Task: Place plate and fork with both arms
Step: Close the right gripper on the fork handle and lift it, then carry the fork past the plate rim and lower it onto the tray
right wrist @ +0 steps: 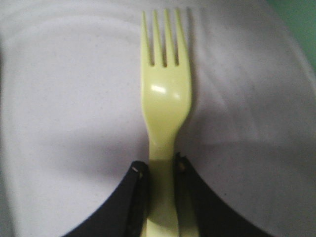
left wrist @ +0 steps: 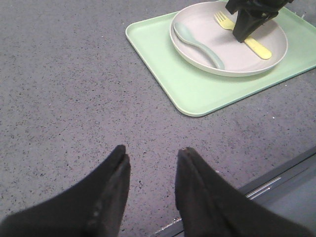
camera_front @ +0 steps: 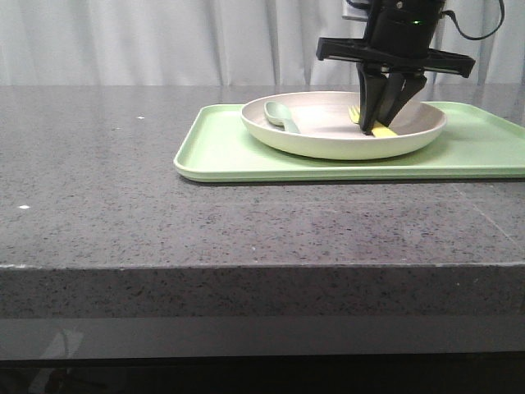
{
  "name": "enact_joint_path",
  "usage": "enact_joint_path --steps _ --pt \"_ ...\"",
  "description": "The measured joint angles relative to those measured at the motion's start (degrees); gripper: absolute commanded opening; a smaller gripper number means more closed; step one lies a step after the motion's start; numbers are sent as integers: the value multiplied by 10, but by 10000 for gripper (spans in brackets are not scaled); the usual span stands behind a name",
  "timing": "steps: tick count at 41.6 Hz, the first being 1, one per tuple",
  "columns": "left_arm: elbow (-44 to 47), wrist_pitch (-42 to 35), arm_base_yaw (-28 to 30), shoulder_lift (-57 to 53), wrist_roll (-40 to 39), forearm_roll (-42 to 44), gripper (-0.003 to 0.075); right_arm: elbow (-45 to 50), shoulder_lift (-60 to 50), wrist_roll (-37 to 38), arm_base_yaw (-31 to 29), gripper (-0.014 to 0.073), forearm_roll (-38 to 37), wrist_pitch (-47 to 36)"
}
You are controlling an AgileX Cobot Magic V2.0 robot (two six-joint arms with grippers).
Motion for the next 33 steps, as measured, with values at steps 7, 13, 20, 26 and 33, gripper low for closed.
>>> enact_joint_path --steps 7,13,20,26,33 --pt "0 0 0 0 0 0 237 -17 -1 -1 0 76 -11 12" --pt "0 0 0 0 0 0 237 -44 -21 -6 -3 76 -18 16" --pt "0 0 0 0 0 0 237 -54 -57 -8 -18 76 -18 18" --pt "0 0 0 0 0 0 237 -54 -74 -11 -46 76 -18 21" --pt "0 0 0 0 0 0 237 -23 -78 -11 -76 76 -21 21"
